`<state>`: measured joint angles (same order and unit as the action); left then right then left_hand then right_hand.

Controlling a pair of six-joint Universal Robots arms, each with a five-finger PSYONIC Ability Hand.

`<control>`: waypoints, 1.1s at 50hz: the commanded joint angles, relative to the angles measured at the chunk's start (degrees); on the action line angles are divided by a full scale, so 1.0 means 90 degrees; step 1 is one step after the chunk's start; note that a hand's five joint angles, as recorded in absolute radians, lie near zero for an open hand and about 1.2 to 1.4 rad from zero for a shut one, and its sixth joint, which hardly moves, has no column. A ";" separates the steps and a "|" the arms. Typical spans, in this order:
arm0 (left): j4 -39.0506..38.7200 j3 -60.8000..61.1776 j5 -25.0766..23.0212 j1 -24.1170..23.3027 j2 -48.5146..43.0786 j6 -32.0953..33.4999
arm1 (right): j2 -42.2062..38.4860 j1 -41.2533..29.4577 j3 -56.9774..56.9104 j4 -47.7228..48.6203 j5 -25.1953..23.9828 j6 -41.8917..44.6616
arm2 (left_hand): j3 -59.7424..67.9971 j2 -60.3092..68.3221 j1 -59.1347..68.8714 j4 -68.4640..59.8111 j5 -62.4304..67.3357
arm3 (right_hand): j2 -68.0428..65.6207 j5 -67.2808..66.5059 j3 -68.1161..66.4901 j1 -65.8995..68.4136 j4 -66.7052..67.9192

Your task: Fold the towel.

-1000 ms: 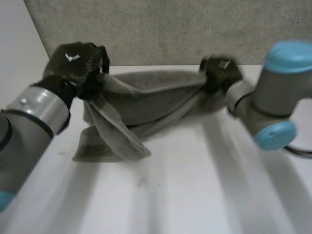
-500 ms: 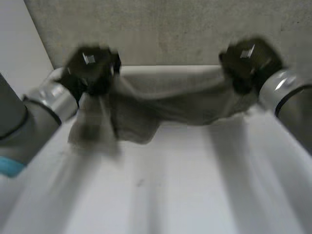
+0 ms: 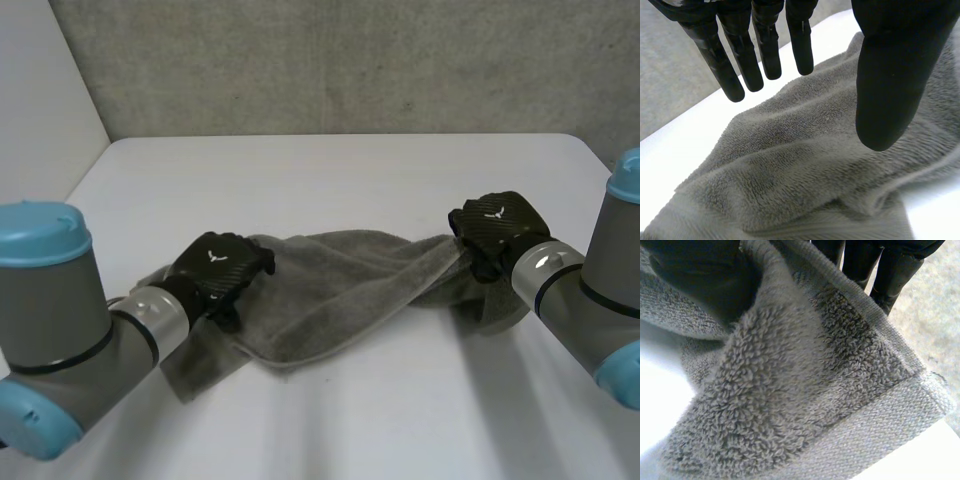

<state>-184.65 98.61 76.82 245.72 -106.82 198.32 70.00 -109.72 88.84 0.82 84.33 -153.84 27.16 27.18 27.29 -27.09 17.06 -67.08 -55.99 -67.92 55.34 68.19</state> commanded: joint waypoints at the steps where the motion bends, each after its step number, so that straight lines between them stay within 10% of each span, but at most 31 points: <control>1: 0.0018 0.0644 0.0672 -0.0056 0.0968 -0.0862 | -0.0482 0.0072 -0.0018 0.0163 -0.0005 -0.0358 | 0.0230 0.0227 0.0215 -0.0237 0.0241 | -0.1436 -0.1557 -0.1343 0.2740 0.1313; 46: -0.0987 0.1632 0.1211 0.0491 -0.0367 -0.0893 | -0.0619 0.0219 0.0275 0.0856 -0.0014 -0.0348 | 0.1388 0.1386 0.1374 -0.1396 0.1399 | -0.1436 -0.1557 -0.1343 0.2740 0.1313; 55: -0.1348 0.1505 0.1211 0.0491 -0.0475 -0.0883 | -0.0658 0.0209 0.0304 0.0886 -0.0024 -0.0300 | 0.4074 0.4072 0.4060 -0.4082 0.4085 | -0.1436 -0.1557 -0.1343 0.2740 0.1313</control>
<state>-194.57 112.80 87.71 250.24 -110.95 190.41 64.28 -107.76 91.47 8.67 84.20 -156.79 40.50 40.49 40.50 -40.51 29.87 -67.08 -56.30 -67.92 55.34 68.19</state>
